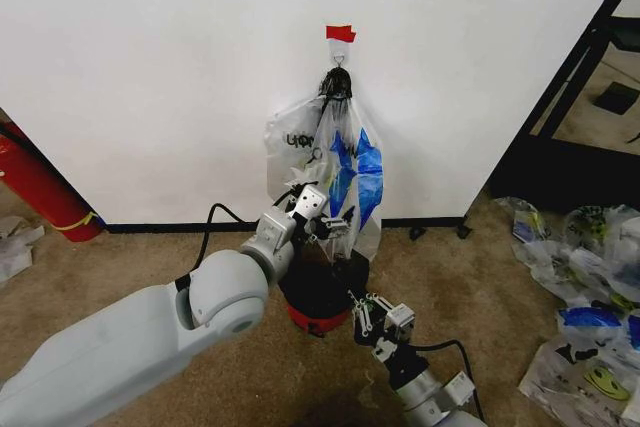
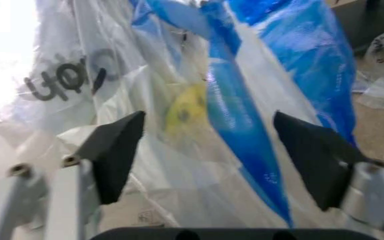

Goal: Pick up the garbage bag from the wall and place it over the trash bin.

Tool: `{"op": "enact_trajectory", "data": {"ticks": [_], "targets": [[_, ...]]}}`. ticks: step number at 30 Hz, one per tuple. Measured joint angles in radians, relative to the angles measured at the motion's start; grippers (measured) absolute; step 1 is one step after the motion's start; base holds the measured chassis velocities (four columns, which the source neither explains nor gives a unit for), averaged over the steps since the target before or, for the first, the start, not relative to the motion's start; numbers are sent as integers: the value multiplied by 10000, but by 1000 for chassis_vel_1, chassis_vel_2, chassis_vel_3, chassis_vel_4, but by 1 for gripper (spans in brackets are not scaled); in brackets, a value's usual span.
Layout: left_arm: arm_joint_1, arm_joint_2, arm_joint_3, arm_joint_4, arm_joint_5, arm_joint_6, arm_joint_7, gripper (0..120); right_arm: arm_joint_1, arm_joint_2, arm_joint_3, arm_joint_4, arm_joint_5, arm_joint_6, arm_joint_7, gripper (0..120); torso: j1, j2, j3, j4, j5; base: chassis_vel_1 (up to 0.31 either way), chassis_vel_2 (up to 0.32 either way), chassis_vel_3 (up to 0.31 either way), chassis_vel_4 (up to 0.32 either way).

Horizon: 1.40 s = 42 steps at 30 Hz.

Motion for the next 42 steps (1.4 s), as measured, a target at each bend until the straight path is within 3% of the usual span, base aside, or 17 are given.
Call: {"op": "enact_trajectory", "data": {"ticks": [10,18,21,30,33,36,39,42], "targets": [[-361,-156,267,359,-106,-422,-85,40,-66,-10,-5,68,68,-1,16,0,0,0,0,-4,-1,0,0,0,0],[-361,-132,66,286,-258,-591,-193,5,13,40,-19,-71,19,9,58,0,0,0,0,-1,-1,0,0,0,0],[-249,-123,2,286,-268,-593,-189,0,16,37,-18,-72,24,8,68,0,0,0,0,-1,-1,0,0,0,0],[87,75,-760,-172,-298,-792,-100,0,-127,45,243,84,-272,-52,342,0,0,0,0,-1,-1,0,0,0,0],[285,256,-1204,-482,-365,-843,-64,0,-270,16,468,238,-925,-287,975,7,0,0,0,0,0,0,0,0,0],[743,481,-1806,-924,-393,-932,12,0,-870,-167,675,965,-2029,-1189,2115,19,0,0,0,0,2,0,0,0,0],[1329,555,-2239,-1097,-260,-1036,108,0,-1613,-470,726,2141,-2180,-2161,2947,31,-2,1,-2,-1,-2,0,0,0,0],[1696,518,-2494,-1116,-143,-1091,147,0,-1968,-699,1015,2632,-2160,-2409,3033,39,-2,0,-1,-1,-4,0,0,0,0]]}}
